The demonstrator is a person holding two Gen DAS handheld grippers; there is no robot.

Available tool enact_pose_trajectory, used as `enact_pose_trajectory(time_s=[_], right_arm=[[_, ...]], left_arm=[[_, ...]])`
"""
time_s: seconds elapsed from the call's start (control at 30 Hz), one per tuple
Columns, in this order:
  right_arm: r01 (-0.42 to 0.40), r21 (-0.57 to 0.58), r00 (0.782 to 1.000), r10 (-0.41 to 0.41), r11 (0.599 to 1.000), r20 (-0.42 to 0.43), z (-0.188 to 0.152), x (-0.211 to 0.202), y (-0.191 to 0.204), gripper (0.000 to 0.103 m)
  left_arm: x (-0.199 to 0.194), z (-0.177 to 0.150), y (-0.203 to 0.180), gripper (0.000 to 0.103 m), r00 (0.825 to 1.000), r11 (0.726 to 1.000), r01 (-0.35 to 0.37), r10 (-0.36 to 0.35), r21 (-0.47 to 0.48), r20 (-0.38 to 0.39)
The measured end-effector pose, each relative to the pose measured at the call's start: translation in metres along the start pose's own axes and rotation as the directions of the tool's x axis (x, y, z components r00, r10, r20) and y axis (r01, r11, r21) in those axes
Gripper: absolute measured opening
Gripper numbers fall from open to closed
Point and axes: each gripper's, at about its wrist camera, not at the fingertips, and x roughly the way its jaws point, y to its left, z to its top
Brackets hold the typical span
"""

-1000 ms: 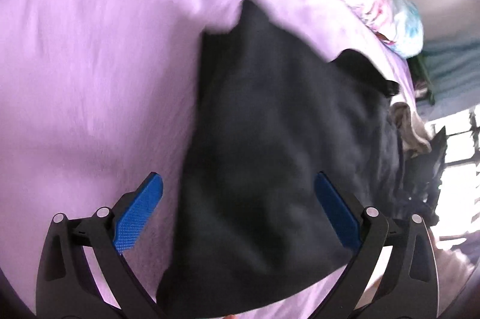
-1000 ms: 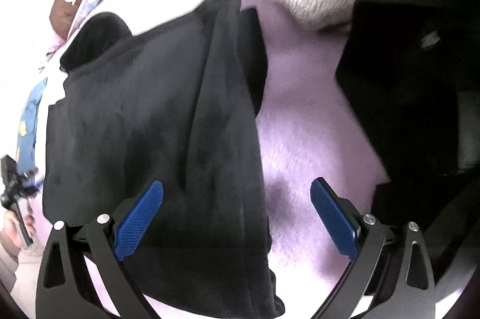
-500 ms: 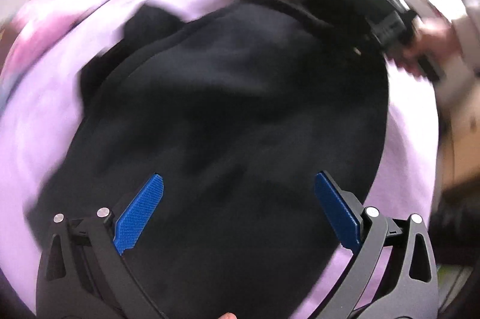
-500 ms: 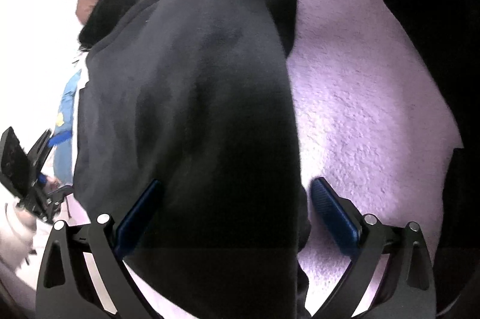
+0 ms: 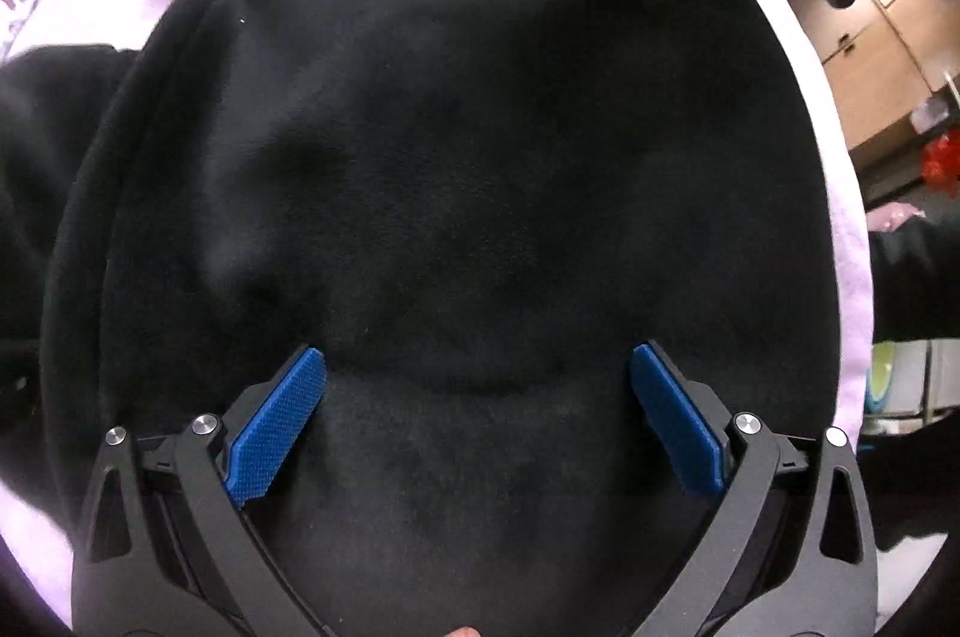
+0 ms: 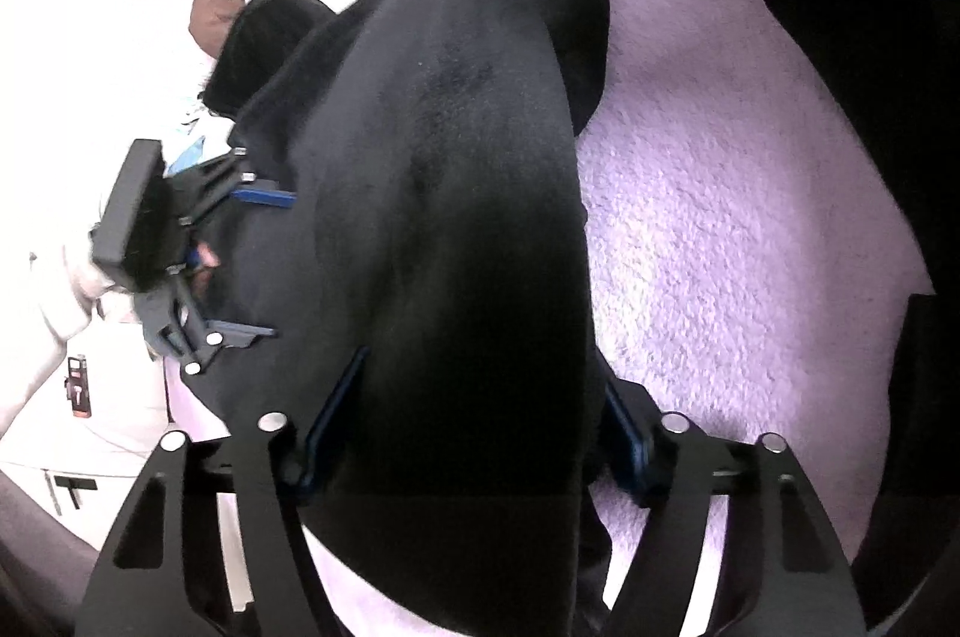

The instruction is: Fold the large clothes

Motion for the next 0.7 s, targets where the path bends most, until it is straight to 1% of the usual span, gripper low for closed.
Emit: enact_pose_trajectory(time_s=[0.1,0.17,0.23,0.27,0.3,0.37,0.43,0.47,0.5,0.57,0.6,0.63,0.67,0.7], right_arm=[[-0.005,0.01,1.0,0.005,1.0,-0.001,0.002,-0.004,0.004,0.066],[-0.001,0.009,1.0,0.001,1.0,-0.001,0.003,-0.003,0.01,0.066],[0.001,0.022,1.0,-0.001,1.0,-0.005,0.003,-0.003,0.01,0.066],[-0.001,0.03,1.0,0.001,1.0,-0.007,0.003,-0.003,0.01,0.068],[-0.002,0.036,1.0,0.002,0.999,-0.012,0.002,-0.003,0.008,0.07],[0.025,0.05,0.999,-0.023,0.998,-0.038,0.006,0.007,0.007,0.08],[0.015,0.066,0.999,-0.012,0.998,-0.048,0.008,0.017,0.004,0.083],[0.01,0.07,0.999,-0.006,0.997,-0.05,0.009,0.021,0.004,0.083],[0.011,0.069,0.999,-0.007,0.998,-0.051,0.011,0.023,0.005,0.081],[0.022,0.05,0.999,-0.019,0.999,-0.048,0.014,0.024,0.013,0.07],[0.032,0.04,0.998,-0.03,0.999,-0.049,0.015,0.022,0.016,0.066],[0.035,0.039,0.998,-0.033,0.999,-0.051,0.016,0.02,0.019,0.06],[0.032,0.035,0.998,-0.03,0.999,-0.051,0.016,0.014,0.021,0.057],[0.032,0.024,0.998,-0.03,0.999,-0.051,0.016,0.01,0.026,0.056]], left_arm=[[0.006,-0.004,0.001,0.098,1.0,1.0,-0.016,0.016,0.023,0.023],[0.002,-0.006,0.002,0.098,0.999,1.0,-0.016,0.016,0.014,0.032],[-0.008,-0.011,-0.003,0.097,0.999,1.0,-0.03,0.03,0.007,0.034],[-0.017,-0.013,-0.006,0.097,0.998,0.999,-0.046,0.046,0.005,0.042],[-0.026,-0.016,-0.01,0.097,0.998,0.999,-0.047,0.047,0.011,0.051],[-0.048,-0.027,-0.027,0.097,0.997,0.999,-0.022,0.019,0.047,0.077],[-0.057,-0.038,-0.039,0.097,0.998,0.998,0.012,-0.016,0.069,0.061],[-0.057,-0.049,-0.049,0.097,0.999,0.996,0.024,-0.027,0.083,0.043],[-0.056,-0.06,-0.059,0.097,0.999,0.995,0.025,-0.027,0.093,0.026],[-0.04,-0.077,-0.07,0.097,1.0,0.994,0.019,-0.017,0.105,-0.026],[-0.03,-0.081,-0.068,0.097,0.999,0.995,0.003,0.001,0.102,-0.035],[-0.022,-0.085,-0.066,0.098,1.0,0.996,-0.016,0.018,0.089,-0.024],[-0.017,-0.087,-0.067,0.098,0.999,0.996,-0.029,0.031,0.08,-0.024],[-0.008,-0.088,-0.068,0.098,0.998,0.995,-0.052,0.054,0.08,-0.028]])
